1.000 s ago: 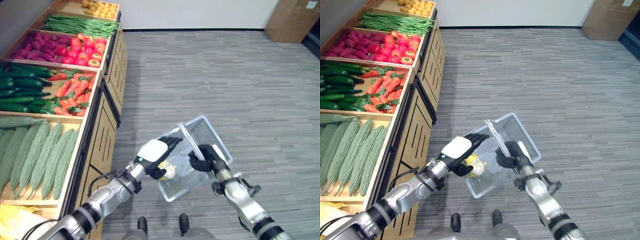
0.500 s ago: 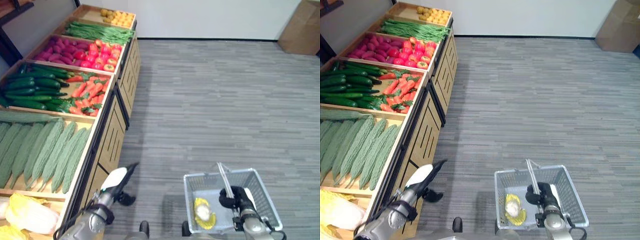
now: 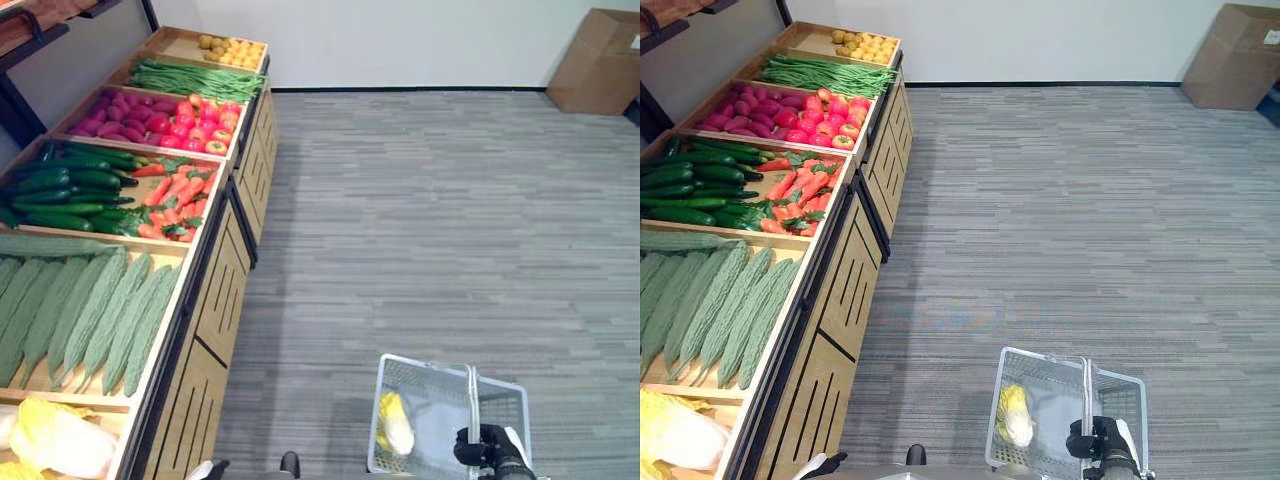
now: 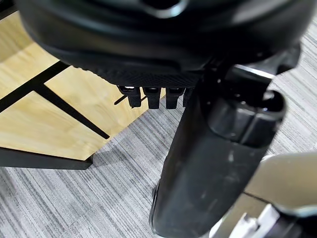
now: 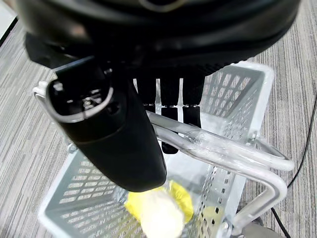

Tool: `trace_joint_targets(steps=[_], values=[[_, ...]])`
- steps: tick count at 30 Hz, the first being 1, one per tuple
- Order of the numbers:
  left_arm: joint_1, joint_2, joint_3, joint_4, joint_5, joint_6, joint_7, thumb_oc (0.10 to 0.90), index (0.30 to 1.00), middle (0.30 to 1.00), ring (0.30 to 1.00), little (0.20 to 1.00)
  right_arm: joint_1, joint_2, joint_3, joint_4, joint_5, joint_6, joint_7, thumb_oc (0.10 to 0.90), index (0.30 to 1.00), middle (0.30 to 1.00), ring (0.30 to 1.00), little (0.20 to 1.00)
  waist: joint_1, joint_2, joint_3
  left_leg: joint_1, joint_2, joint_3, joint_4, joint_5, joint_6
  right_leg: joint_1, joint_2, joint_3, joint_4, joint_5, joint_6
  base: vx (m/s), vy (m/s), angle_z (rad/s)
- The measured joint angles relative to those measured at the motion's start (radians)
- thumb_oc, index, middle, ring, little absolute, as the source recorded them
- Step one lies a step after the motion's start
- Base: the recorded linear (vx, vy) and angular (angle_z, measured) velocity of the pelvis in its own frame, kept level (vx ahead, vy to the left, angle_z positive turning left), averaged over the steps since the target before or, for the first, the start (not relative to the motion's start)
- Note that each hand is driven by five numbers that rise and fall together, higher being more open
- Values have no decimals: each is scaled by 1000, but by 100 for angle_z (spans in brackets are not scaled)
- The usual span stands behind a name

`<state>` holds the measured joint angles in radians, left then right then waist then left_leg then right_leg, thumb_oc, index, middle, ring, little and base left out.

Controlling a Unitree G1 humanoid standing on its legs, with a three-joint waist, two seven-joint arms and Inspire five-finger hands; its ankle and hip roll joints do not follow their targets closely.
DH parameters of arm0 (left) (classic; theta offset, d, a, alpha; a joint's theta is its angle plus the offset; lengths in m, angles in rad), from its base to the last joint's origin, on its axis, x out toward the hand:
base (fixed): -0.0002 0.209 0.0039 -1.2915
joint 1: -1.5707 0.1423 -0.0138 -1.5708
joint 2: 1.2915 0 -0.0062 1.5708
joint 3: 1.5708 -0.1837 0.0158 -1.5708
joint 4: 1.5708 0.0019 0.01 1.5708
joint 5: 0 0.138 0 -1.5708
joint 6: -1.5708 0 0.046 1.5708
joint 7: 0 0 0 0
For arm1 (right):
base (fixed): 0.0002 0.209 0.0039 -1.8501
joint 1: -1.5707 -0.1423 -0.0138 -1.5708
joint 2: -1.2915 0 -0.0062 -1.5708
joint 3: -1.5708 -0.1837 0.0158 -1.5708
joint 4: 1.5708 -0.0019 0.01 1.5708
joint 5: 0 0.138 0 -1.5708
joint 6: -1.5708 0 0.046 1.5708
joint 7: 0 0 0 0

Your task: Get the vegetables into the basket

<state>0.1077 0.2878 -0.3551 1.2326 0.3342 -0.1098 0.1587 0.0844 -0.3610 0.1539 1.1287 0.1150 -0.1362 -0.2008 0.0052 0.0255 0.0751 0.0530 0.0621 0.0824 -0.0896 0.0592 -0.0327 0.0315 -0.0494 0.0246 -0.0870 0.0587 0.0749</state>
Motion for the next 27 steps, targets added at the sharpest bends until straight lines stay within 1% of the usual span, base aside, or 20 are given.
trace_joint_targets(steps=[4, 6, 9, 12, 13, 16, 17, 18, 19, 20, 21, 22, 23, 24, 25, 27], values=[[-28, -17, 6, 29, 2, 24, 17, 900, 1000, 1000, 1000, 1000, -15, 6, 10, 26, -31, 3, 4, 400, 300, 300, 300, 300, -5, 1, -2, 2, 9, 14, 0, 1, -7, -5, 10, 12, 0, -1, -4, 38, -72, -12], [-31, -27, 46, 32, 0, 27, 17, 900, 1000, 1000, 1000, 1000, -13, 6, 11, 24, -45, 6, 7, 400, 300, 300, 300, 300, -8, 1, -2, 3, 14, 16, 1, 0, -8, -6, 15, 14, 0, -3, -8, 42, -82, -5], [-47, -33, 52, 40, -1, 38, 18, 900, 1000, 1000, 1000, 1000, -8, 6, 11, 40, -69, 5, 8, 400, 300, 300, 300, 300, -6, 2, 2, 3, 26, 15, 1, 0, -10, -6, 27, 13, 0, -7, -14, 43, -113, -1], [-58, -33, 53, 40, -5, 43, 24, 900, 1000, 1000, 1000, 1000, -19, 6, 10, 47, -69, 7, 9, 400, 300, 300, 300, 300, -6, 5, 14, 1, 38, 11, 5, 0, -19, -3, 39, 7, 0, -9, -22, 25, -92, 4], [-67, -33, 52, 40, -18, 46, 32, 900, 1000, 1000, 1000, 1000, -25, 6, 11, 46, -69, 7, 10, 400, 300, 300, 300, 300, -5, 5, 29, -2, 44, 7, 14, -2, -26, -1, 44, 4, 0, -10, -30, 26, -107, 5], [-74, -34, 53, 40, -22, 48, 36, 900, 1000, 1000, 1000, 1000, -38, 5, 11, 43, -69, 7, 11, 400, 300, 300, 300, 300, -4, 16, 50, -16, 62, 1, 38, -6, -43, -3, 63, -2, 7, -16, -45, 32, -141, 8], [-95, -33, 52, 41, -22, 50, 38, 900, 1000, 1000, 1000, 1000, -46, 5, 11, 38, -68, 5, 15, 400, 300, 300, 300, 300, 0, 15, 76, -41, 69, -17, 79, 1, -55, -15, 69, -17, 38, -33, -69, 34, -177, 27], [-110, -32, 52, 44, -23, 52, 40, 900, 1000, 1000, 1000, 1000, -66, 4, 11, 34, -68, 5, 17, 400, 300, 300, 300, 300, 6, 10, 97, -76, 74, -30, 126, 20, -82, -40, 75, -25, 75, -49, -86, 34, -123, 35], [-119, -29, 53, 45, -28, 52, 41, 900, 1000, 1000, 1000, 1000, -77, 5, 11, 23, -68, 6, 19, 400, 300, 300, 300, 300, 6, -1, 111, -110, 61, -59, 180, 29, -95, -56, 66, -31, 101, -62, -97, 47, -78, 26], [-135, -29, 53, 52, -42, 53, 42, 900, 1000, 1000, 1000, 1000, -86, 4, 12, 19, -68, 5, 20, 400, 300, 300, 300, 300, 11, -20, 130, -143, 50, -89, 233, 48, -109, -56, 56, -30, 105, -65, -105, 73, 14, 13], [-138, -33, 52, 58, -44, 53, 42, 900, 1000, 1000, 1000, 1000, -98, 0, 13, 18, -69, 6, 20, 400, 300, 300, 300, 300, 24, -31, 137, -162, 35, -128, 256, 60, -107, -49, 46, -27, 104, -64, -111, 115, 23, 12], [-137, -40, 51, 61, -45, 52, 39, 900, 1000, 1000, 1000, 1000, -100, -11, 14, 13, -69, 6, 20, 400, 300, 300, 300, 300, 23, -33, 138, -178, 21, -165, 261, 51, -105, -46, 37, -28, 99, -67, -119, 140, 52, 22], [-137, -43, 51, 61, -45, 50, 40, 900, 1000, 1000, 1000, 1000, -98, -22, 14, 12, -69, 6, 20, 400, 300, 300, 300, 300, 24, -34, 138, -193, 9, -174, 231, 44, -101, -44, 29, -32, 91, -68, -122, 158, 75, 35], [-137, -44, 51, 62, -45, 49, 41, 900, 1000, 1000, 1000, 1000, -98, -31, 14, 8, -69, 9, 20, 400, 300, 300, 300, 300, 26, -34, 139, -204, 4, -170, 176, 40, -96, -42, 24, -38, 79, -68, -122, 164, 96, 31], [-136, -44, 50, 62, -44, 50, 45, 900, 1000, 1000, 1000, 1000, -98, -34, 14, -2, -70, 13, 20, 400, 300, 300, 300, 300, 28, -32, 140, -215, 8, -159, 131, 44, -92, -38, 25, -40, 69, -67, -123, 186, 112, 21], [-134, -44, 42, 65, -43, 54, 44, 900, 1000, 1000, 1000, 1000, -99, -34, 14, -7, -70, 14, 20, 400, 300, 300, 300, 300, 32, -31, 148, -230, 11, -149, 80, 50, -89, -16, 25, -40, 47, -66, -124, 228, 165, 8]])
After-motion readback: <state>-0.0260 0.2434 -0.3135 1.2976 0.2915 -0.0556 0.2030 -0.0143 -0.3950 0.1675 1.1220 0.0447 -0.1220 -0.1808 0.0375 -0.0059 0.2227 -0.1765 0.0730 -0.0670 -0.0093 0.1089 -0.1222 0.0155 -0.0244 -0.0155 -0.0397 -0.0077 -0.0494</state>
